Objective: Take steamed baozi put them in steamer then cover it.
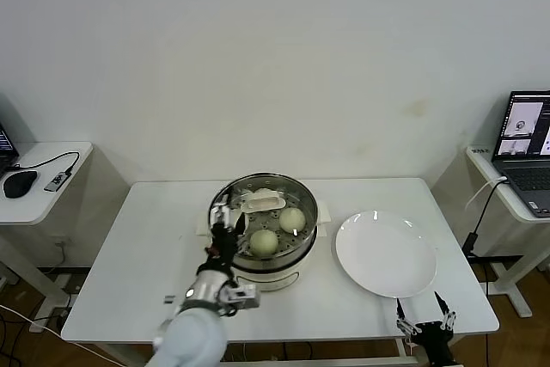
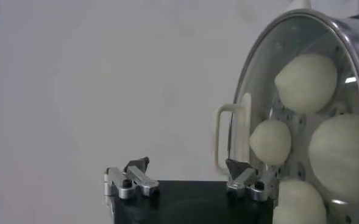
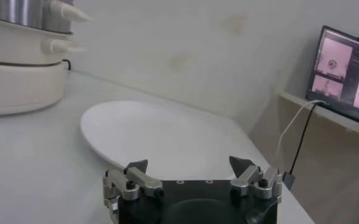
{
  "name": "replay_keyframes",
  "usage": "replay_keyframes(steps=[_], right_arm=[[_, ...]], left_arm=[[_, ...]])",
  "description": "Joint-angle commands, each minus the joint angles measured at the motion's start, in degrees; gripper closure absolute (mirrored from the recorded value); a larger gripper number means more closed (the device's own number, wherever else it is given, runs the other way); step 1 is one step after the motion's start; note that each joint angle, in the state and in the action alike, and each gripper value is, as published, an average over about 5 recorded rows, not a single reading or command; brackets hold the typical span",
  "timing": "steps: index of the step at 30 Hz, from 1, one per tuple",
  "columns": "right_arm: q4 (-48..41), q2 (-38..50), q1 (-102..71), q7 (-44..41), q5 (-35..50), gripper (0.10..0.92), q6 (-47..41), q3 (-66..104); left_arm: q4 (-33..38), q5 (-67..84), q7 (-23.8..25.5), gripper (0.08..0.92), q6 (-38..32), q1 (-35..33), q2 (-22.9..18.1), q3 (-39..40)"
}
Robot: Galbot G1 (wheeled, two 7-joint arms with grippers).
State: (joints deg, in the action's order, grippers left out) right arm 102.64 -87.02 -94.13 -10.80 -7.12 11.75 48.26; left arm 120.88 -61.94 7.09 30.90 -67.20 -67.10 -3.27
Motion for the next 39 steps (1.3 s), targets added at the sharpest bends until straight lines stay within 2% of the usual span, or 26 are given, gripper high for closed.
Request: replay_keyframes(steps=[1,5,10,15,26,39], right_arm=[[2.1,1.1,-0.9,-0.2,2.3,0.203,0.1,-2.1],[3.1,2.3,-2.2,-0.9,3.7,0.203,0.2,-3.4],[4.5,4.1,-4.5,-1.8,6.6,0.203,-0.3,-5.3],[5.7,5.0,-6.1,-2.4,8.8,0.203,-1.0,-6.8],[7.2,4.8,-6.7,-2.5,9.5,0.203,-1.4,-6.6],[8.0,4.7,-7.0,-2.6,9.8,0.203,-1.9,-6.7]], left_arm=[[0.1,62.2,-23.0,0.177,-29.0,-20.8,0.7,-25.1],[-0.5,70.9,-25.2,0.177,-30.3,-25.5,-0.2,-27.7],[0.5,76.5,-25.0,0.177,-30.6,-30.6,-2.0,-28.4],[-2.3,78.6,-24.5,0.177,-31.5,-33.7,-3.4,-27.5],[-5.1,78.3,-19.6,0.177,-34.2,-34.3,-5.3,-25.8],[-6.9,78.0,-18.2,0.177,-34.3,-32.9,-4.8,-26.0]])
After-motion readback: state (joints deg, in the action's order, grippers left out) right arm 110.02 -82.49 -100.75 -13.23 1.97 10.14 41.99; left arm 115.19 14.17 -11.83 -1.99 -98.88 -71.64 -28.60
